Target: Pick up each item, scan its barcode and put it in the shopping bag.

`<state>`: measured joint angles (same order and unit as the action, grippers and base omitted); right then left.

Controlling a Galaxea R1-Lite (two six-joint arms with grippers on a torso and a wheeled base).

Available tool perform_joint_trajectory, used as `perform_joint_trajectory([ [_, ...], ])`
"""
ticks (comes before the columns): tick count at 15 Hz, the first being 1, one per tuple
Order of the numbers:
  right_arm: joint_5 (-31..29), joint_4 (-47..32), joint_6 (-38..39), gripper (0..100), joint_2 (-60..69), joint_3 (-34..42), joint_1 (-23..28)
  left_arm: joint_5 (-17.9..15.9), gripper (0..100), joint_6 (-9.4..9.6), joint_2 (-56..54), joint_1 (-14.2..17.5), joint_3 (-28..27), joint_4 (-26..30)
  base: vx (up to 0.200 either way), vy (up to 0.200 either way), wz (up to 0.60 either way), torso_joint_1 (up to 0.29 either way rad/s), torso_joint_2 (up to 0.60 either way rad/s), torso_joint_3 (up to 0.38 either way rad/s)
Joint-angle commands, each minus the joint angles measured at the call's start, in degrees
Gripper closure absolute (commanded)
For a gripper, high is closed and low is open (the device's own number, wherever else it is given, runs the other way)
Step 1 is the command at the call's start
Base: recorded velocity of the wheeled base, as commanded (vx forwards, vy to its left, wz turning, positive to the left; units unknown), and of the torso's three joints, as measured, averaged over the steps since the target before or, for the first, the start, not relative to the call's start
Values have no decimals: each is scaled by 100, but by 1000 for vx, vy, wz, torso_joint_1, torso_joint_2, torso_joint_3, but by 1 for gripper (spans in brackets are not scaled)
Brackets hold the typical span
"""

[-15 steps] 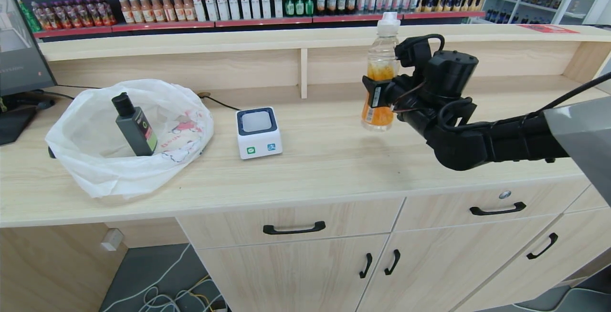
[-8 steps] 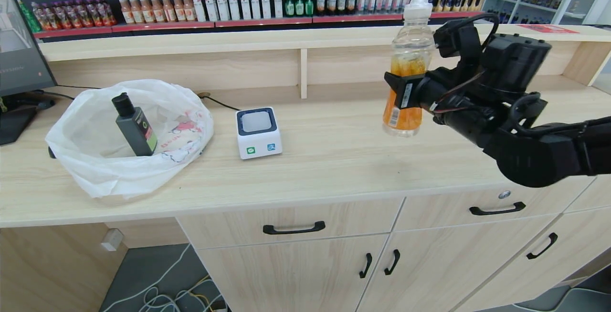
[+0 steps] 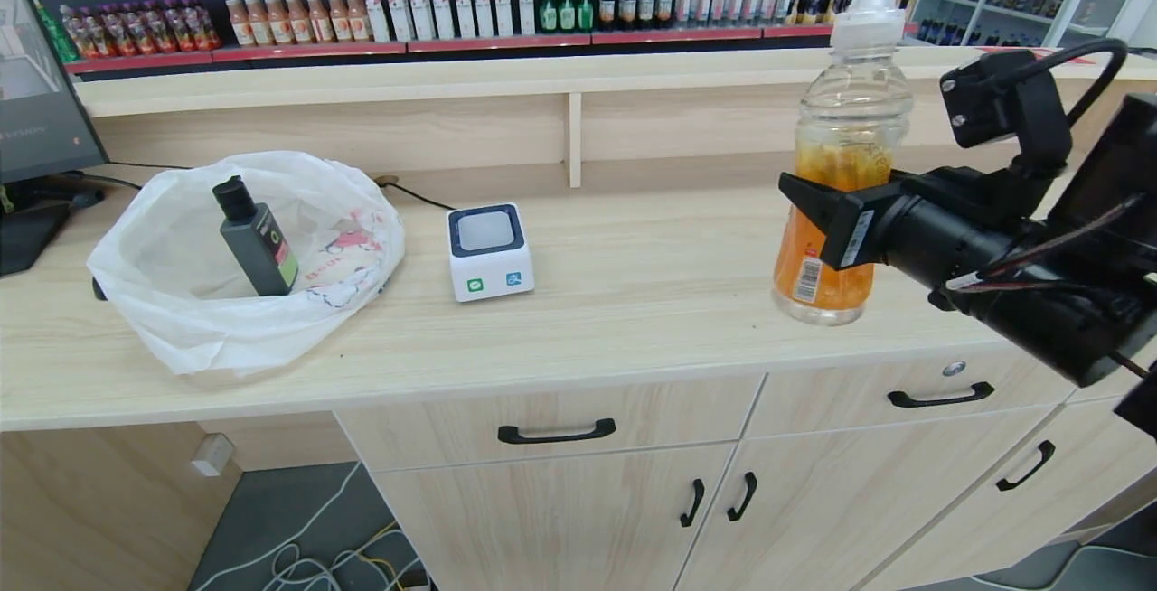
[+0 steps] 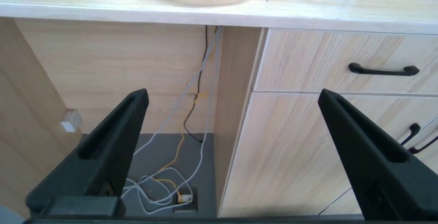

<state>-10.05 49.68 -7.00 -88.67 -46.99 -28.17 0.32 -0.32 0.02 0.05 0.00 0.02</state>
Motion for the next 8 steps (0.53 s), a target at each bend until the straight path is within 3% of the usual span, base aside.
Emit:
perform_joint_trajectory([
  [1,-129,-2,23,100,527,375,-118,3,0,-3,-2,4,0,6,0,0,0,0,0,0],
  [5,-59,-11,331,100,702,358,-189,3,0,-3,-2,4,0,-2,0,0,0,0,0,0],
  [8,609,-46,999,100,834,490,-400,3,0,-3,-2,4,0,-2,0,0,0,0,0,0],
])
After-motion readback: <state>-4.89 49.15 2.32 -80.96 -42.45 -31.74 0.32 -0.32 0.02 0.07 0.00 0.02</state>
